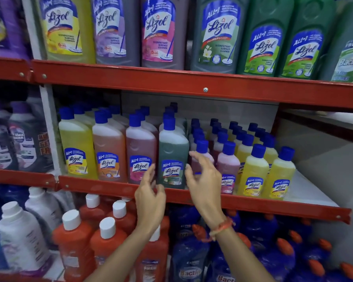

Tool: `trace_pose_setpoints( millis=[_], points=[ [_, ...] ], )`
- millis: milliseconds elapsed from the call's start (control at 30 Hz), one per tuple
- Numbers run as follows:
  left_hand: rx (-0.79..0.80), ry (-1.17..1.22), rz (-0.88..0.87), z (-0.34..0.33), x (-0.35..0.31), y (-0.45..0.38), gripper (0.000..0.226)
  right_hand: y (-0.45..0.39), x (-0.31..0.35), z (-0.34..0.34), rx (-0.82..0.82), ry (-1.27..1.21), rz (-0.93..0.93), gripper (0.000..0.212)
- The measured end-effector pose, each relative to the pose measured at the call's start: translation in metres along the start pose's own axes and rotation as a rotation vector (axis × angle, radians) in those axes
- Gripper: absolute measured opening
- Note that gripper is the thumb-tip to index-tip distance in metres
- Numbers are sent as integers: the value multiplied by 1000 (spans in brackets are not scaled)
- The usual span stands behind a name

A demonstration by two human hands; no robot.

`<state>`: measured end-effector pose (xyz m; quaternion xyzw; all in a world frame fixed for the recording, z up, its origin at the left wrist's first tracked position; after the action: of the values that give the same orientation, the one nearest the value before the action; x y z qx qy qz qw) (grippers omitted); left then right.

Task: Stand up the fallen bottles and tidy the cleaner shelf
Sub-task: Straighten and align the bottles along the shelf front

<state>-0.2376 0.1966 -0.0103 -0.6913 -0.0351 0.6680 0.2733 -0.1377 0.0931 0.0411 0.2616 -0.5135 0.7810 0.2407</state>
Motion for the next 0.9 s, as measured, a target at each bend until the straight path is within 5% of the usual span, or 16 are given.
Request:
trace_pose_setpoints(
  millis=[233, 367, 733, 900],
  points=[
    [239, -167, 43, -8, 12, -14, 63, 27, -28, -52, 126, -6, -380, 62],
    [288, -217, 38, -10, 16, -15, 65, 29, -30, -56, 96, -25, -448, 59],
    [283, -96, 23, 2, 21, -15, 65, 40, -5, -54, -33, 18, -409, 49],
    [36, 75, -126, 54, 28, -25, 63, 52, 18, -89, 89, -121, -349, 54]
  ],
)
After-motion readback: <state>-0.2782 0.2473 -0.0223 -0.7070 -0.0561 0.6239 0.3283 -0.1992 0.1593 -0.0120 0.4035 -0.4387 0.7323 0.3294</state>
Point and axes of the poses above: each hand's wrist, its own y-axis away from the middle knuckle, its own z-axis out of the back of the hand, x = y × z, the point moved 5 cm from there along -y, towards the middle knuckle, and after that the axes turned 2 degrees about -x, right-handed, at the moved point
